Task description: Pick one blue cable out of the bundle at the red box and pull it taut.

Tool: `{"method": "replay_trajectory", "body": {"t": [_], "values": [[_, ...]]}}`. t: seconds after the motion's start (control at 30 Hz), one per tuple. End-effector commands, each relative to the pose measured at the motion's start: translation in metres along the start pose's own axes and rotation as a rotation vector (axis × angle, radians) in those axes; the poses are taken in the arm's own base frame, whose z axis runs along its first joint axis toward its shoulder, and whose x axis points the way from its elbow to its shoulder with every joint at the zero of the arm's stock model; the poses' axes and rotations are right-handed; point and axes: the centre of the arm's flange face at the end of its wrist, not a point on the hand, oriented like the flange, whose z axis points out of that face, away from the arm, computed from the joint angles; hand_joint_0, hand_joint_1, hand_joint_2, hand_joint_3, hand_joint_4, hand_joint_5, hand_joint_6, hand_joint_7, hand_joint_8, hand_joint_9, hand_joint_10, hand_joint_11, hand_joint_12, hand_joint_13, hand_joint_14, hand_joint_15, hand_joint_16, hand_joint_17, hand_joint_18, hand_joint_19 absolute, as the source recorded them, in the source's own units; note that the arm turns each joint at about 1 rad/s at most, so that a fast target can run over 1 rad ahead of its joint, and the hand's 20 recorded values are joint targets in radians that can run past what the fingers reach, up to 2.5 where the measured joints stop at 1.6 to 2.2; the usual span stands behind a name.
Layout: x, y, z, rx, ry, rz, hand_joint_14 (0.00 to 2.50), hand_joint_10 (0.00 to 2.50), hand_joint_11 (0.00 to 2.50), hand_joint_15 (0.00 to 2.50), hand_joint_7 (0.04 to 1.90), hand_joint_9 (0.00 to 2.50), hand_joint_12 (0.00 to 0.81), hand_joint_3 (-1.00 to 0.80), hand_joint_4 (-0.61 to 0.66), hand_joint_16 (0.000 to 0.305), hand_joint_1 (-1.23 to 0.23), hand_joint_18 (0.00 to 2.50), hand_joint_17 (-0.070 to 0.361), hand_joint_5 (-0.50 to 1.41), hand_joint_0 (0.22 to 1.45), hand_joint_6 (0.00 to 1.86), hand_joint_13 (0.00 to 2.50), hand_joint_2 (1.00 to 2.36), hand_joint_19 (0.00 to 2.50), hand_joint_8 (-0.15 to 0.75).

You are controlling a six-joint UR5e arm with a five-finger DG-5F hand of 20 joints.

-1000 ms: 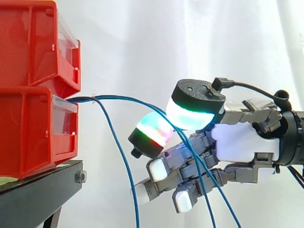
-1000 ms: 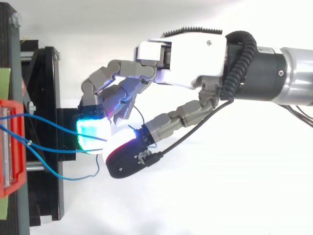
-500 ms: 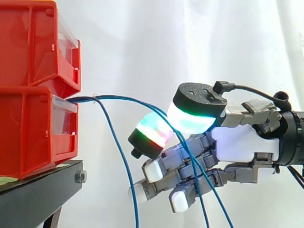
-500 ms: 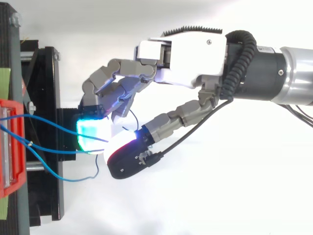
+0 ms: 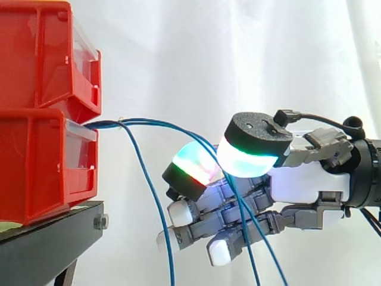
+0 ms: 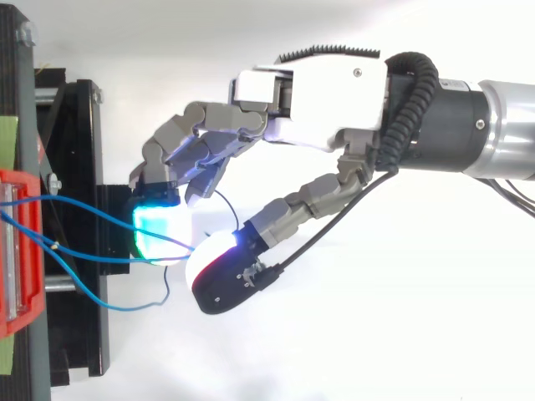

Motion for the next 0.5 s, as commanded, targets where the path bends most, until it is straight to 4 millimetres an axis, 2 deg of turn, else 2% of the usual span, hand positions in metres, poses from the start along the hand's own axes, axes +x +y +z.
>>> {"method": "replay_trajectory", "body": {"t": [0.0,0.1,0.33,0.47], "values": [[-0.0002,-0.0004,0.0,0.0,-0.001,0.0,0.01,0.01,0.61,0.19,0.92,0.53,0.383,-0.29,0.14,0.057,-1.02,0.62,0.128,-0.22,0.84,0.89,0.33,1.02,0.47,0.228],[0.001,-0.0002,0.0001,0.0,0.001,-0.001,0.01,0.01,0.59,0.18,0.92,0.47,0.381,-0.25,0.16,0.057,-1.03,0.58,0.129,-0.23,0.84,0.89,0.27,1.02,0.46,0.225],[0.0001,-0.0005,-0.0001,0.001,0.003,0.0,0.0,0.01,0.58,0.15,0.89,0.39,0.382,-0.3,0.17,0.058,-1.04,0.54,0.131,-0.23,0.83,0.89,0.21,1.02,0.43,0.226],[0.0001,-0.0005,-0.0001,0.001,0.003,0.0,0.0,0.01,0.57,0.14,0.87,0.39,0.383,-0.38,0.17,0.059,-1.04,0.59,0.132,-0.23,0.76,0.89,0.22,1.01,0.4,0.234]]}}
